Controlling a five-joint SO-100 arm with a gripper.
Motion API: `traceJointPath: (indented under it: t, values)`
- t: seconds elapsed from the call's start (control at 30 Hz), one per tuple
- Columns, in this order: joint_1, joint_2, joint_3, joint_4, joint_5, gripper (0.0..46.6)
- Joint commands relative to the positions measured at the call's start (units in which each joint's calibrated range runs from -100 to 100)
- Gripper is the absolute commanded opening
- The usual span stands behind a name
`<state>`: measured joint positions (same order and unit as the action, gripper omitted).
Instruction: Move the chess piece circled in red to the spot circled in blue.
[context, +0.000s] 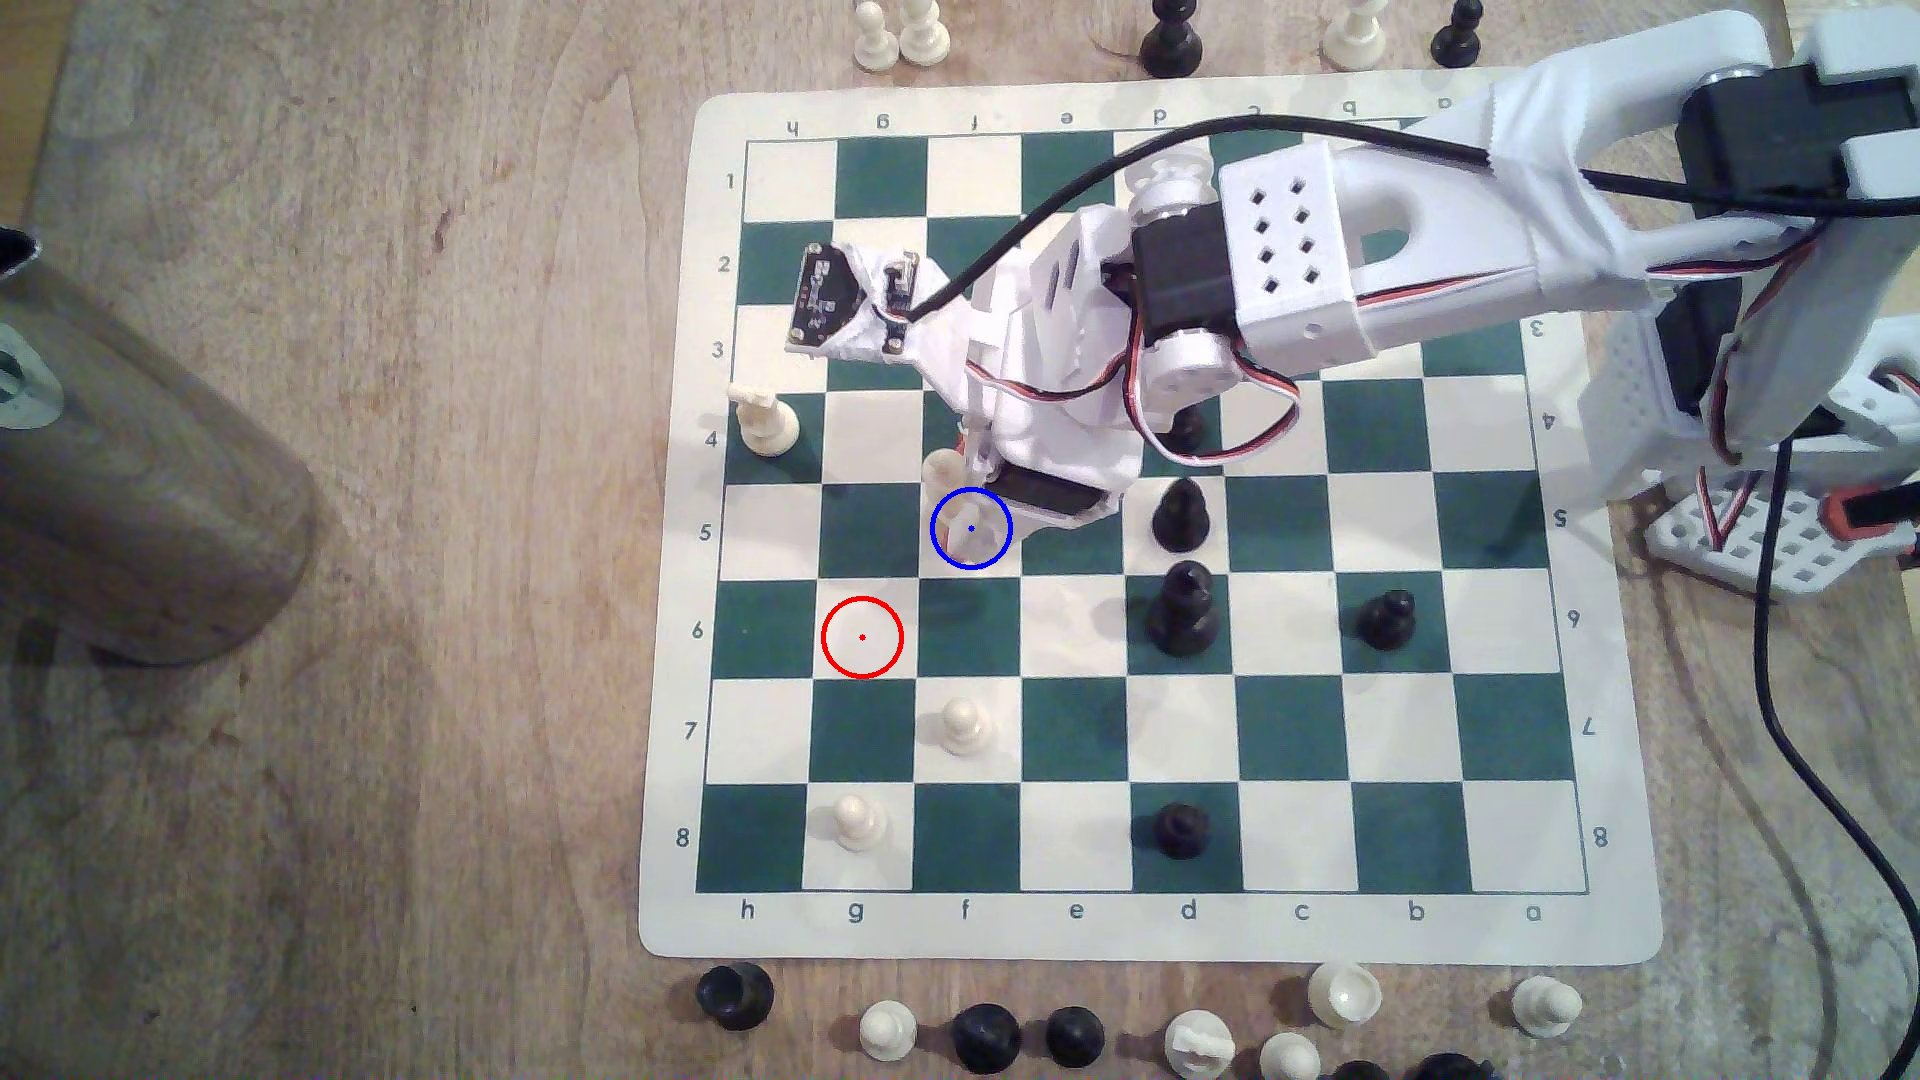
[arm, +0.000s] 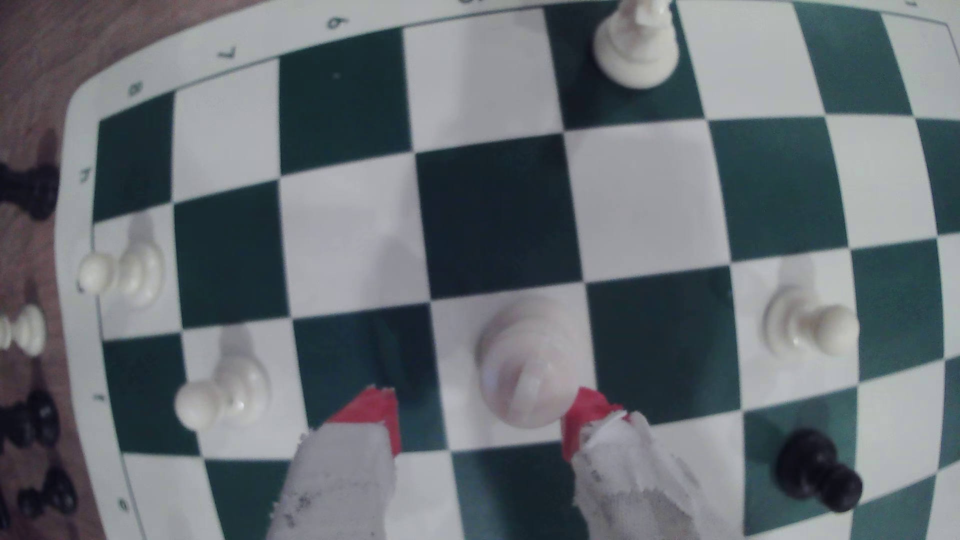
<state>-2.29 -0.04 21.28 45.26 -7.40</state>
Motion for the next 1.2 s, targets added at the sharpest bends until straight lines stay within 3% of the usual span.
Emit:
traceJointPath:
  t: [0.0, 0.33, 0.53, 0.83, 1.03, 1.17]
  values:
    - [0.29, -4.12, -0.61, 0.36, 0.34, 18.7]
    - [-0.49, -9.98, -0.25, 8.55, 0.24, 22.4]
    - [-1.98, -18.12, 0.11, 15.27, 0.29, 22.1]
    - [-5.65, -32.47, 9.00, 20.92, -0.05, 23.2]
    - [-6.98, -44.27, 19.70, 24.19, 0.39, 16.2]
    - [-7.69, -54.97, 33.30, 23.70, 0.59, 14.4]
